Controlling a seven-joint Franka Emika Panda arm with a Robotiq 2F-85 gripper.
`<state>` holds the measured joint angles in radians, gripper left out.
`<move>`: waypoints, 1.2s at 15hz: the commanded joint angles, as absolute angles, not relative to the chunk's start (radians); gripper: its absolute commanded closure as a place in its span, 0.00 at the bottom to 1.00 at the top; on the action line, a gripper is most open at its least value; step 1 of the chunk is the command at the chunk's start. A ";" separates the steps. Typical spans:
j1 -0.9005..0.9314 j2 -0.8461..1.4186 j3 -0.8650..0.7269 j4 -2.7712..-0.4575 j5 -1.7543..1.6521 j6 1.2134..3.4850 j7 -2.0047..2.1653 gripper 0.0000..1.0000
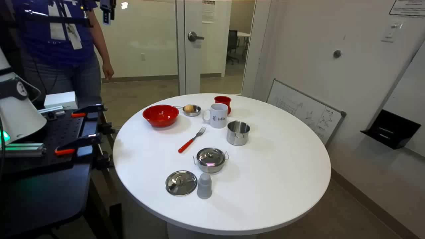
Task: Pick up the folk from the table and rotate it slightly to the right.
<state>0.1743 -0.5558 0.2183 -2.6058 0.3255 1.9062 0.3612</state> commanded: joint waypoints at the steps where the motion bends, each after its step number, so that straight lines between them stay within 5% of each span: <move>1: 0.170 -0.556 0.222 -2.603 0.327 1.902 0.360 0.00; 18: 0.059 0.058 0.047 -2.414 0.275 2.063 -0.007 0.00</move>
<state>0.0640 0.0200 0.0443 -2.4841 0.2771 2.1042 -0.0142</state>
